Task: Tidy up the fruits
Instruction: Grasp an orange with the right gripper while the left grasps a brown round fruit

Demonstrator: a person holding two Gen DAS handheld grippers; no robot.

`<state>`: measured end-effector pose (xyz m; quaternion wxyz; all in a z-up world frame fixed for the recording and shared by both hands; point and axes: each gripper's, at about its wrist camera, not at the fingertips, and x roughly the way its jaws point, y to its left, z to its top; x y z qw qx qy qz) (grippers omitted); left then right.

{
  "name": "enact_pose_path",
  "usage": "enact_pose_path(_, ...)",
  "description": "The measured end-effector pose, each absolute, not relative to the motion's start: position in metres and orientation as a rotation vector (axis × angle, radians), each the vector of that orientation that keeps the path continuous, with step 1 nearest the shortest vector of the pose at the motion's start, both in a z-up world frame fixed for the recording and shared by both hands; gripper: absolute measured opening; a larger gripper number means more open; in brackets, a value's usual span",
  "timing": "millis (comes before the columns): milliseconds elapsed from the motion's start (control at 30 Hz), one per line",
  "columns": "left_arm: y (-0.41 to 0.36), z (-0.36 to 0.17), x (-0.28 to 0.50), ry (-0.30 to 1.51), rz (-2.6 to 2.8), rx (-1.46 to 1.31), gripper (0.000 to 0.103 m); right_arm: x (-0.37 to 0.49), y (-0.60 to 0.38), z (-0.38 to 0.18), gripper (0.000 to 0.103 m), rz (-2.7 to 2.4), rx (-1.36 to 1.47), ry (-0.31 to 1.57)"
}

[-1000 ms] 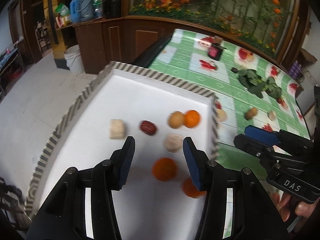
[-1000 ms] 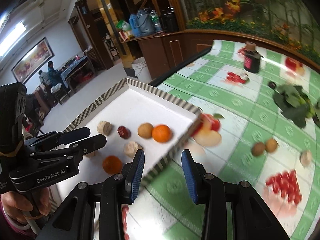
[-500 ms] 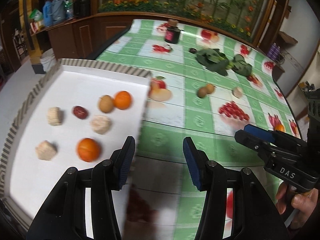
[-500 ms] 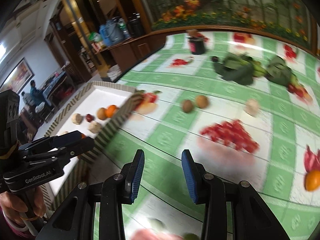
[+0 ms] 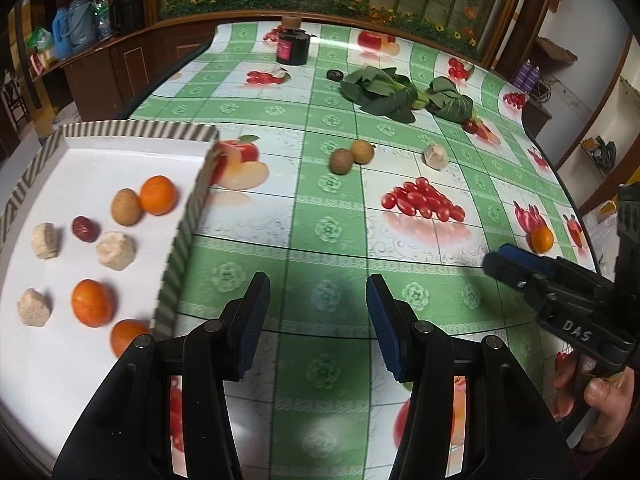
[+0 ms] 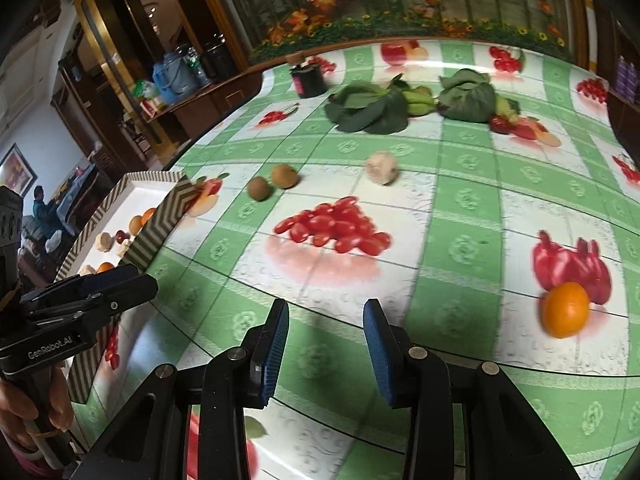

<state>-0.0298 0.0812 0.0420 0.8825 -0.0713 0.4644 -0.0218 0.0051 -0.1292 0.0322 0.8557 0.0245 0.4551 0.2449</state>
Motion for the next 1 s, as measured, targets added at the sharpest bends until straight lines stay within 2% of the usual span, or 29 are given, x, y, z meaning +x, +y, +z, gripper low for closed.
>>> enact_pose_path(533, 0.063, 0.046, -0.008, 0.968, -0.083, -0.116, 0.05, 0.001, -0.248, 0.054, 0.04, 0.265, 0.079, 0.891)
enact_pose_path(900, 0.056, 0.043, 0.023, 1.008, -0.094, -0.052, 0.05, 0.028, -0.244, 0.031, 0.04, 0.283, 0.012, 0.945)
enact_pose_path(1000, 0.059, 0.04, 0.037, 1.018, -0.076, -0.042, 0.05, 0.033, -0.247, 0.023, 0.035, 0.294, 0.046, 0.966)
